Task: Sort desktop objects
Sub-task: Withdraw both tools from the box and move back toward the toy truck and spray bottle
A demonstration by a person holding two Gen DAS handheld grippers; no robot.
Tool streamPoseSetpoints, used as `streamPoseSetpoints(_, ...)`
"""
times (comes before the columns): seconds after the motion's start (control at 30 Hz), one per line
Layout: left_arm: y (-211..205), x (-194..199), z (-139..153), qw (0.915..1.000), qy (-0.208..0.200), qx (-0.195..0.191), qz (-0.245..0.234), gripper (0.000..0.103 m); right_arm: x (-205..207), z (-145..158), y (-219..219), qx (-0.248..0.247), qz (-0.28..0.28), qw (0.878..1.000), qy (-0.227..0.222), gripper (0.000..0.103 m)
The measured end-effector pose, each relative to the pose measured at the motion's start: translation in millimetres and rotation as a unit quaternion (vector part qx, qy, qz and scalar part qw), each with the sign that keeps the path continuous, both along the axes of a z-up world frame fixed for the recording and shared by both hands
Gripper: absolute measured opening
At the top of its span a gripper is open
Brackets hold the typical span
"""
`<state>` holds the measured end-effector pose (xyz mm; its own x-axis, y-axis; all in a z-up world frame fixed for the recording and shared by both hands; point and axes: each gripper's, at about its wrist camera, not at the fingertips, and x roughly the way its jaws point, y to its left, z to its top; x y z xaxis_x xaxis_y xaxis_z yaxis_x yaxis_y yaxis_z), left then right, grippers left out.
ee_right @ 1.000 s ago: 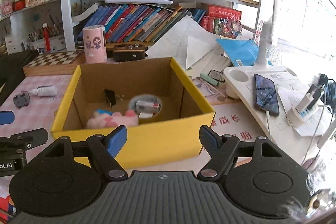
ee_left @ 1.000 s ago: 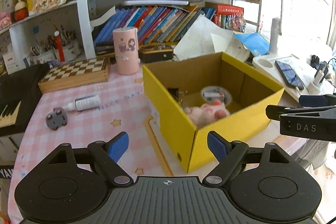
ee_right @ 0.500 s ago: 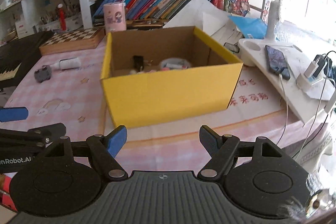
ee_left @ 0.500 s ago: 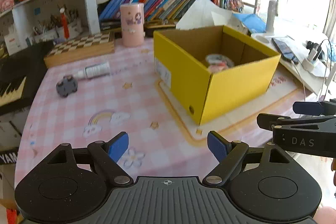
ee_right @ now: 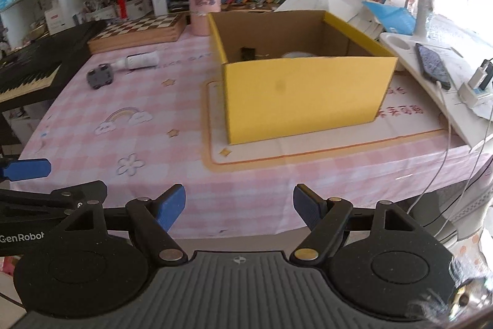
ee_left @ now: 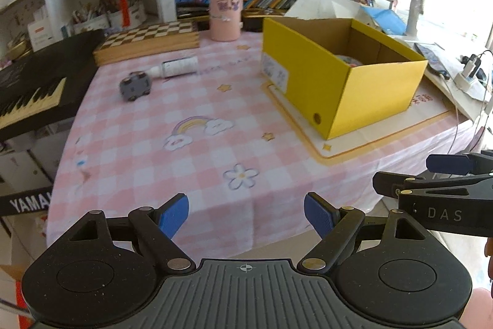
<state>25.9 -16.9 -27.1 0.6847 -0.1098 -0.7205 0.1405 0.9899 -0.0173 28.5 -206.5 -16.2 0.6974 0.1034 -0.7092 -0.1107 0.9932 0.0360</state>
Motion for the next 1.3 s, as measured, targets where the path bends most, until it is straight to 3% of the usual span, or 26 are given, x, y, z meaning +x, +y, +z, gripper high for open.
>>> streamPoseSetpoints(0.6,63,-22,3,0.9969,-0.005,-0.002,0.079,0.085,-1,-1,72,-0.002,0.091,0.996,0.007,0.076)
streamPoseSetpoints(1.3,98,-19,6,0.9938,-0.02,-0.011,0.109,0.085,7,8,110,-0.011,0.122,0.992,-0.011,0.076)
